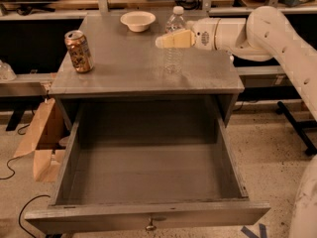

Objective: Pick water bottle from top drawer and place on counter

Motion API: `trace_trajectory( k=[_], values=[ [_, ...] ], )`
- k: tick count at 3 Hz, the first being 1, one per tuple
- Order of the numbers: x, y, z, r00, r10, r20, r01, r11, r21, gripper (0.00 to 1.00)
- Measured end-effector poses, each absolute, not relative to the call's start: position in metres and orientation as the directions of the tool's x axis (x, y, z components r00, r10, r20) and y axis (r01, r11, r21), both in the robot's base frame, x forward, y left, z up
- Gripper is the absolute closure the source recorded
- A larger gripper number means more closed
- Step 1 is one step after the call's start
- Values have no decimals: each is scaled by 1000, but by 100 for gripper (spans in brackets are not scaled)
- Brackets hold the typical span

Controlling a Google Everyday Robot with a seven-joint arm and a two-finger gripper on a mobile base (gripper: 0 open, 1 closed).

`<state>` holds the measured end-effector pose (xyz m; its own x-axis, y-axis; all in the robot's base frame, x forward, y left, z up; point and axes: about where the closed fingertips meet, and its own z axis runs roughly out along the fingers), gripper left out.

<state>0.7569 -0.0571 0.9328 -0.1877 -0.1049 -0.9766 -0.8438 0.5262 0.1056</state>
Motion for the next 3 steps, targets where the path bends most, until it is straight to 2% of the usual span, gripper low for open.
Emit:
trace_trajectory(
  k=[1,2,3],
  values=[
    [759,-87,925,-197,-160,-967,-816,573,71,0],
    [737,-157,929,-241,-298,-923,-762,647,-10,0],
    [673,-247,953,-237,-464,-854,-676,710,-198,0]
  ],
)
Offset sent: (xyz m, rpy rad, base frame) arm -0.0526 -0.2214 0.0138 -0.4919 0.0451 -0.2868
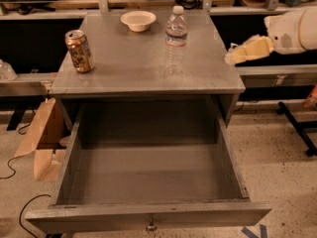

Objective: Pick water bottle from top drawer and place on counter

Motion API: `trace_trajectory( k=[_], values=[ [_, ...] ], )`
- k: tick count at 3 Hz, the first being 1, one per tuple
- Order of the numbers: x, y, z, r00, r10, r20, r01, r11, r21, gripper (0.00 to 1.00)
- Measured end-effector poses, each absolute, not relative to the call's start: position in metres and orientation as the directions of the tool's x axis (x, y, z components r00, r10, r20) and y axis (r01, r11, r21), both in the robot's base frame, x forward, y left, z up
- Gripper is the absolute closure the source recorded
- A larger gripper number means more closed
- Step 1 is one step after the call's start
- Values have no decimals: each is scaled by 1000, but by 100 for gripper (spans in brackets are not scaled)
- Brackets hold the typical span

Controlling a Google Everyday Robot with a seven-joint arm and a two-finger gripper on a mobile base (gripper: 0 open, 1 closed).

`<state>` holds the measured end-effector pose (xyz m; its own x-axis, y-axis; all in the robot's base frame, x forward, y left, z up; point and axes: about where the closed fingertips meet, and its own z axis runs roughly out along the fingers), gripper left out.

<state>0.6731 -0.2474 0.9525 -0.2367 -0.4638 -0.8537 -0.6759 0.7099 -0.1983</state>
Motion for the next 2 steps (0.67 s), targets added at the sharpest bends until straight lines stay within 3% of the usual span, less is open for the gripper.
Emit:
trace_trajectory(
  k=[1,2],
  values=[
    [602,-270,993,-162,-576,-801,-596,704,-386,0],
    [535,-240,1042,-56,-631,-774,-503,687,-524,0]
  ],
)
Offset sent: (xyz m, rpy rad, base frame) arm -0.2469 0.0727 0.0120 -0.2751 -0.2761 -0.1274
